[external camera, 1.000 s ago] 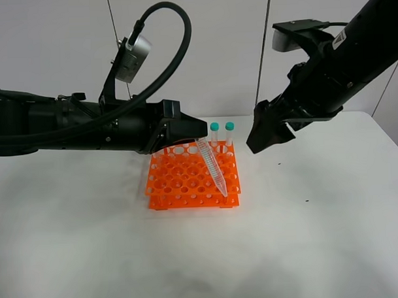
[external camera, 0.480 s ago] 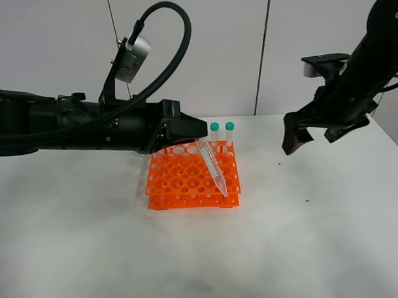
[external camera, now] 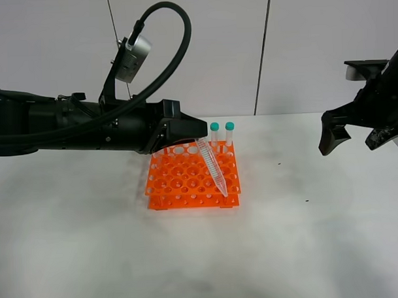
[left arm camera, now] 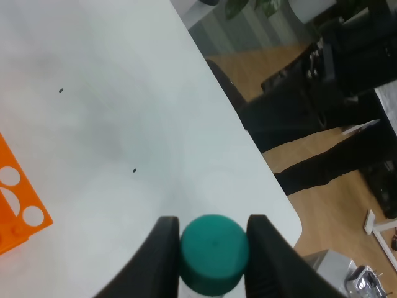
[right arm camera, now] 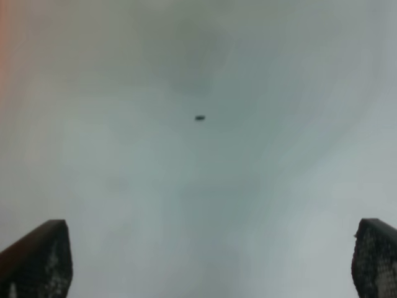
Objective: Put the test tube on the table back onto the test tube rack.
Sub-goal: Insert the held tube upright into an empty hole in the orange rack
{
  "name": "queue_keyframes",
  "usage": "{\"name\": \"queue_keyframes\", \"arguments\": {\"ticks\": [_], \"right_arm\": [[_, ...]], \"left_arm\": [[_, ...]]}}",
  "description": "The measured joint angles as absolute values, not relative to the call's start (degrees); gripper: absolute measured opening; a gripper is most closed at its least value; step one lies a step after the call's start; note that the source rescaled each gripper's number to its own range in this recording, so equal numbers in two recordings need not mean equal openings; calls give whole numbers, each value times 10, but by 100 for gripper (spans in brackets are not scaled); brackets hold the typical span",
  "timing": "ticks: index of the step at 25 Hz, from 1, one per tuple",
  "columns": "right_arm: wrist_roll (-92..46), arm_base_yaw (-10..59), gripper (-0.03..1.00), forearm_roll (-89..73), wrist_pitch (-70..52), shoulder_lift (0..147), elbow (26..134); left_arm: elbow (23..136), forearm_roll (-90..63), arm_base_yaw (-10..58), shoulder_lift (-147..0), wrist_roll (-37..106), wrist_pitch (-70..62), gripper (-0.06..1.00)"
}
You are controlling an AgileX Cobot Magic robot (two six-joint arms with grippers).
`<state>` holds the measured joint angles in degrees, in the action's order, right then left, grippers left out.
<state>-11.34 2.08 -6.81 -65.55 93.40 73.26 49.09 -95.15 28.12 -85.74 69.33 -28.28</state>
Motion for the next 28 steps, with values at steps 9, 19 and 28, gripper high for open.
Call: {"name": "queue_keyframes", "arguments": {"ticks": [9,19,28], "right_arm": [[-88,39,100,-58,-693,927,728],[-33,39,100,-32,-695,720,543],[-24,39,100,-31,-644,336,377]], "left_arm": [[491,-951,281,-857,693,-283,0],[491,-951,281,-857,693,-283,0],[491,-951,281,-857,693,-284,0]]}}
